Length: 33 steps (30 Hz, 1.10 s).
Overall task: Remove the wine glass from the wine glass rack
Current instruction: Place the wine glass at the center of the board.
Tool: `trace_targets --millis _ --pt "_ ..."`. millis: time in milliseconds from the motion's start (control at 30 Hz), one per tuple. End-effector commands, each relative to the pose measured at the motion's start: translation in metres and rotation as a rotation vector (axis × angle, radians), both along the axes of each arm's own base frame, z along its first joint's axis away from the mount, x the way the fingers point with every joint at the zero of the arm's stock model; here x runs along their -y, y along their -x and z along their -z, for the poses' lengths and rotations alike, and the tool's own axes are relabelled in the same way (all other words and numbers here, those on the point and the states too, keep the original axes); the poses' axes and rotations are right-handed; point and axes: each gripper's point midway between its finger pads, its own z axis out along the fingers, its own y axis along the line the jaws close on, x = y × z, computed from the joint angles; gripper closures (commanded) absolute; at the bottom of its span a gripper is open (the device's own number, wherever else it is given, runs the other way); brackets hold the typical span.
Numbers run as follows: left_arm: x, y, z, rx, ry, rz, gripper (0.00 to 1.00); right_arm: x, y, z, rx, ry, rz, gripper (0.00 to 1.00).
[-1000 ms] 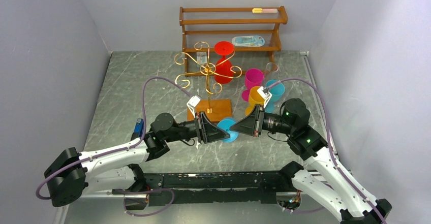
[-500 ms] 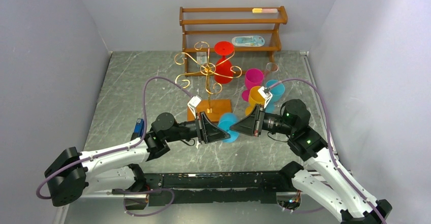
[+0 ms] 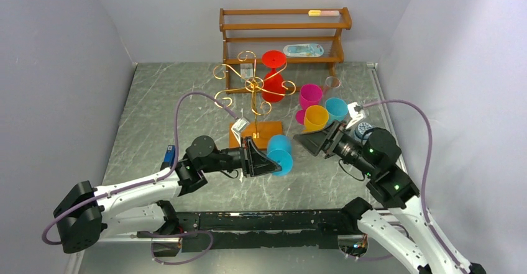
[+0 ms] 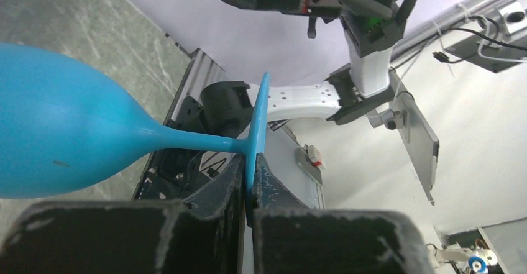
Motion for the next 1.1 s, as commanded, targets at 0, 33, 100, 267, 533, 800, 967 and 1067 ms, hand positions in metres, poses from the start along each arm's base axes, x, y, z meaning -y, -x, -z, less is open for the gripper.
trace_targets --millis 0,33,100,267,533,800,967,1067 --pt "-0.002 0.020 -0.020 0.105 0.106 0.102 0.95 0.049 -0.026 0.011 -0.014 0.081 0.318 0.20" --pt "-0.001 0.024 -0.018 0.126 0.105 0.137 0.95 0.053 -0.028 0.011 -0.009 0.080 0.346 0.19" --pt "0.002 0.027 -0.014 0.157 0.060 0.168 0.95 0.053 -0.029 0.015 -0.026 0.087 0.351 0.18" --pt "-0.007 0.040 -0.018 0.333 0.038 0.233 0.95 0.038 -0.030 0.028 -0.067 0.120 0.276 0.14" --pt "-0.037 0.063 -0.013 0.566 0.069 0.280 0.95 -0.015 -0.007 0.010 0.009 0.057 -0.082 0.11" --pt "-0.050 0.077 -0.004 0.642 0.054 0.357 0.95 -0.045 0.020 0.006 0.052 0.004 -0.374 0.09" --pt "-0.054 0.078 0.002 0.716 0.015 0.379 0.95 -0.050 0.039 -0.003 0.085 -0.047 -0.497 0.14" --pt "-0.056 0.077 0.004 0.779 0.003 0.378 0.95 -0.050 0.056 0.000 0.078 -0.034 -0.611 0.18"
